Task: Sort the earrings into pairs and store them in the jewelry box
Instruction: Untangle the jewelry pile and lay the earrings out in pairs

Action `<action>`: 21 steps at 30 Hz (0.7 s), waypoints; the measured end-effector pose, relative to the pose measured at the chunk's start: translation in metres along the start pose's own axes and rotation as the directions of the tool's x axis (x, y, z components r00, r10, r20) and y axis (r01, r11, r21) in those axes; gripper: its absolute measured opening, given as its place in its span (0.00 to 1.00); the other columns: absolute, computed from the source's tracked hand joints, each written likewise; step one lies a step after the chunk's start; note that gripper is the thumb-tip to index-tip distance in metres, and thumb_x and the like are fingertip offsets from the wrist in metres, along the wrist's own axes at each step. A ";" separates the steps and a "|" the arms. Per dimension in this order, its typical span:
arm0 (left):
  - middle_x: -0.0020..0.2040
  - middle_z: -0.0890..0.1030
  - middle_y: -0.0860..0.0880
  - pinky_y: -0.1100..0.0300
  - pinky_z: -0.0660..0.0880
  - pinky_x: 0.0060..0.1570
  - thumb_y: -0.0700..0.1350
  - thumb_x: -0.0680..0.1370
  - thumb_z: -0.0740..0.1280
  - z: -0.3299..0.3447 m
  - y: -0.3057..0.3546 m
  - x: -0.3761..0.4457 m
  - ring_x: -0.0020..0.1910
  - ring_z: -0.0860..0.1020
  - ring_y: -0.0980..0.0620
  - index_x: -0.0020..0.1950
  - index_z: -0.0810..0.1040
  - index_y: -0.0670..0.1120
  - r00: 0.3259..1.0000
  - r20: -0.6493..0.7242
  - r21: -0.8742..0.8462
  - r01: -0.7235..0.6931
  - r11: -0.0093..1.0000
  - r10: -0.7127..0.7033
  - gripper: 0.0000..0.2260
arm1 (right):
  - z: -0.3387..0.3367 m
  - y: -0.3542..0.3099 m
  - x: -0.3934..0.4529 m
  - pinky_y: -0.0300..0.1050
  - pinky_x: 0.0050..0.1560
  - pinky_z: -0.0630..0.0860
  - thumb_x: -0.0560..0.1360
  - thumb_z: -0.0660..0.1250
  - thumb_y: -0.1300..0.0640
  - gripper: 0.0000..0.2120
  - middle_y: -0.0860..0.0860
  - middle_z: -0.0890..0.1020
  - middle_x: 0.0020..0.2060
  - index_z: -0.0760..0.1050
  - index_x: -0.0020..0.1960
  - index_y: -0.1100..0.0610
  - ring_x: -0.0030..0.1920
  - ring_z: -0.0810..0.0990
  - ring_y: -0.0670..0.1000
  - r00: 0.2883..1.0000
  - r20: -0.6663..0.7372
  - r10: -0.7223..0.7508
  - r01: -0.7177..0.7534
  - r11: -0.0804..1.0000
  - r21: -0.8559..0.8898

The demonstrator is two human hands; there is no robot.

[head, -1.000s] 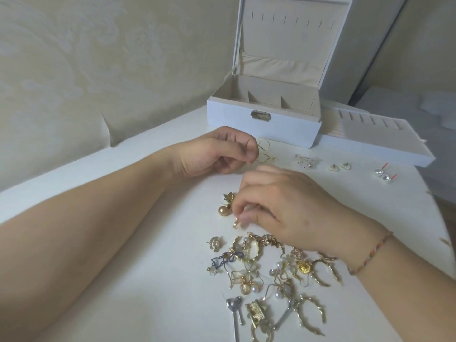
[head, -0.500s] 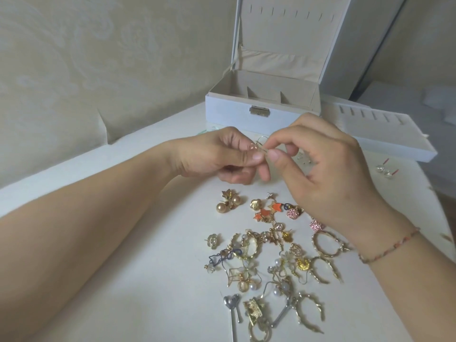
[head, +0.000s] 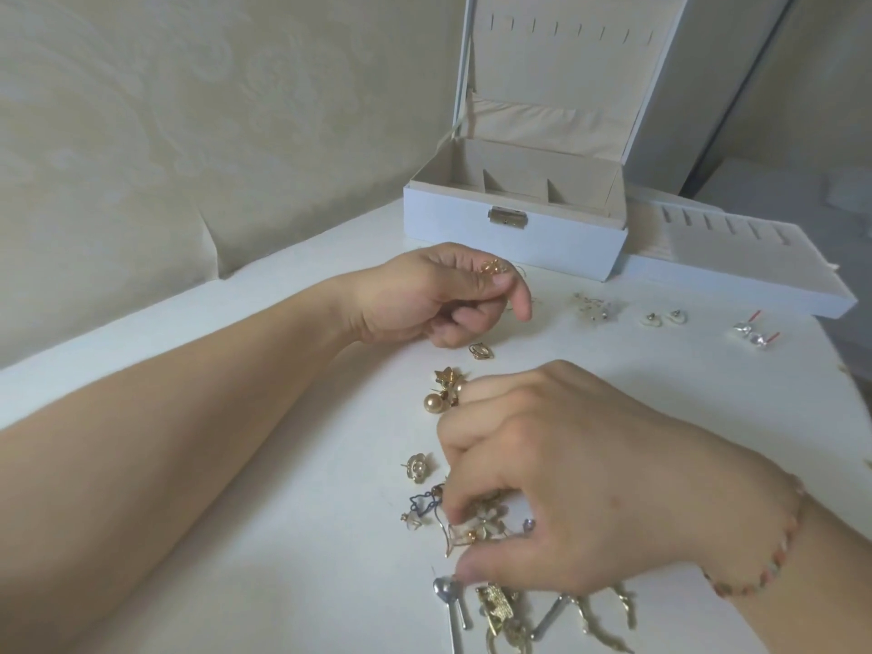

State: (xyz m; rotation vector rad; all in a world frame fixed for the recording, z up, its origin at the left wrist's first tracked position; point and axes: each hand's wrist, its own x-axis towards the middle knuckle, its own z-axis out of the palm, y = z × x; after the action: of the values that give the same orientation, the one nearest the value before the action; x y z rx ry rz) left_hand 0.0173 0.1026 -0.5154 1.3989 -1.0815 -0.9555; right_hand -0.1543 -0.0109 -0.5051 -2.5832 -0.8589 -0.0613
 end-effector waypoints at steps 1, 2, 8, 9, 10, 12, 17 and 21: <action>0.29 0.63 0.51 0.56 0.50 0.28 0.44 0.81 0.55 0.000 0.000 0.000 0.28 0.54 0.51 0.46 0.79 0.44 1.000 0.000 -0.013 0.006 1.000 -0.006 0.14 | 0.001 0.000 0.001 0.33 0.38 0.67 0.67 0.71 0.44 0.06 0.44 0.74 0.35 0.80 0.42 0.43 0.38 0.69 0.33 1.000 -0.012 0.004 -0.004 1.000 0.025; 0.29 0.63 0.51 0.58 0.51 0.28 0.44 0.81 0.55 0.001 0.001 0.000 0.28 0.54 0.51 0.45 0.79 0.44 1.000 -0.001 -0.029 0.010 1.000 -0.010 0.14 | 0.007 -0.002 -0.001 0.32 0.37 0.67 0.66 0.71 0.45 0.06 0.44 0.74 0.35 0.79 0.42 0.44 0.38 0.69 0.31 1.000 -0.026 0.015 -0.014 1.000 0.026; 0.31 0.64 0.49 0.62 0.54 0.26 0.44 0.80 0.57 -0.005 0.003 -0.002 0.28 0.54 0.51 0.44 0.80 0.44 0.997 -0.015 -0.124 0.069 0.990 -0.071 0.13 | 0.006 -0.003 -0.002 0.30 0.38 0.69 0.67 0.73 0.53 0.02 0.45 0.76 0.32 0.81 0.39 0.47 0.36 0.73 0.39 0.991 -0.135 -0.013 0.021 0.998 0.058; 0.32 0.64 0.48 0.62 0.54 0.26 0.43 0.80 0.57 -0.007 0.005 -0.003 0.27 0.56 0.52 0.46 0.79 0.43 0.996 0.013 -0.125 0.093 0.988 -0.092 0.12 | 0.000 0.000 0.001 0.31 0.39 0.68 0.68 0.74 0.55 0.01 0.45 0.76 0.31 0.83 0.39 0.49 0.36 0.74 0.43 0.988 -0.153 -0.033 0.049 0.993 0.103; 0.33 0.66 0.47 0.61 0.53 0.26 0.42 0.80 0.56 -0.008 0.007 -0.005 0.25 0.58 0.53 0.47 0.78 0.41 0.992 0.056 -0.127 0.121 0.984 -0.115 0.12 | -0.006 0.004 0.002 0.32 0.40 0.67 0.70 0.74 0.57 0.01 0.46 0.77 0.32 0.84 0.40 0.53 0.35 0.74 0.45 0.979 -0.200 -0.028 0.066 0.980 0.189; 0.34 0.70 0.45 0.60 0.52 0.25 0.42 0.79 0.56 -0.009 0.010 -0.008 0.24 0.63 0.56 0.49 0.74 0.38 0.971 0.169 -0.127 0.192 0.973 -0.169 0.10 | -0.016 0.017 0.004 0.34 0.40 0.69 0.71 0.73 0.60 0.02 0.49 0.81 0.34 0.85 0.42 0.57 0.36 0.76 0.50 0.915 -0.391 0.102 0.058 0.925 0.377; 0.36 0.73 0.44 0.66 0.60 0.21 0.39 0.81 0.53 -0.005 0.015 -0.007 0.26 0.71 0.55 0.58 0.76 0.38 0.906 0.338 -0.090 0.300 0.950 -0.254 0.14 | -0.020 0.039 0.006 0.37 0.42 0.70 0.76 0.69 0.60 0.08 0.51 0.81 0.26 0.83 0.38 0.55 0.36 0.76 0.53 0.730 -0.561 0.391 -0.117 0.880 0.461; 0.37 0.72 0.43 0.66 0.62 0.20 0.37 0.80 0.53 -0.002 0.015 -0.004 0.27 0.72 0.53 0.58 0.75 0.39 0.903 0.346 -0.131 0.318 0.939 -0.257 0.13 | -0.017 0.042 0.008 0.38 0.42 0.76 0.75 0.70 0.57 0.07 0.50 0.81 0.25 0.84 0.39 0.51 0.34 0.77 0.55 0.701 -0.519 0.490 -0.212 0.837 0.504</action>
State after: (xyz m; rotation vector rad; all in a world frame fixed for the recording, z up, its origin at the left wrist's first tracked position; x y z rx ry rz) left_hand 0.0162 0.1067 -0.5003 1.2971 -1.0054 -1.5074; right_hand -0.1218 -0.0440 -0.5037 -2.0518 -0.0759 -0.5473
